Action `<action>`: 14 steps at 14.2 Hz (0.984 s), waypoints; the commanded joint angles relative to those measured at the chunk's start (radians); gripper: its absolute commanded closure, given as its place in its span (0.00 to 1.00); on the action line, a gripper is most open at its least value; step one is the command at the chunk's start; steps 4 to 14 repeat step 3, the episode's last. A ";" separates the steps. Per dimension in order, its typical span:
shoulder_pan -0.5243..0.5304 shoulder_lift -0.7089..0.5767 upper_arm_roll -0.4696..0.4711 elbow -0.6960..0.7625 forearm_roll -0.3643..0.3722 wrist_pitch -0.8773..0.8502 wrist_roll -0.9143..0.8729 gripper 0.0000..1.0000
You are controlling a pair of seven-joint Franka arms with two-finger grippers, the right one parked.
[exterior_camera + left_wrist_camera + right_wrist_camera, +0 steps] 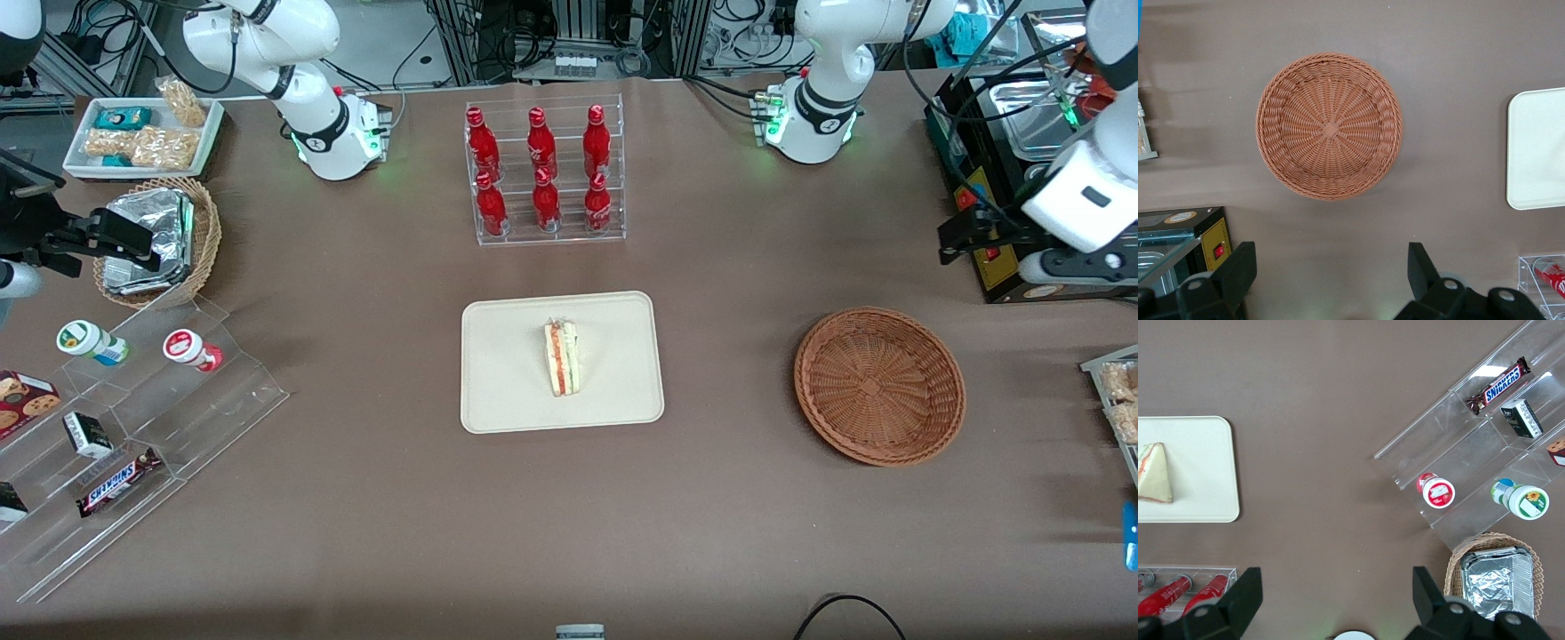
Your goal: Place sandwich from basket to tray
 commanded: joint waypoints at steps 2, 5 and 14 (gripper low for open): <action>0.006 -0.015 -0.003 0.008 -0.019 -0.013 0.014 0.00; 0.006 -0.015 -0.003 0.008 -0.019 -0.013 0.012 0.00; 0.006 -0.015 -0.003 0.008 -0.019 -0.013 0.012 0.00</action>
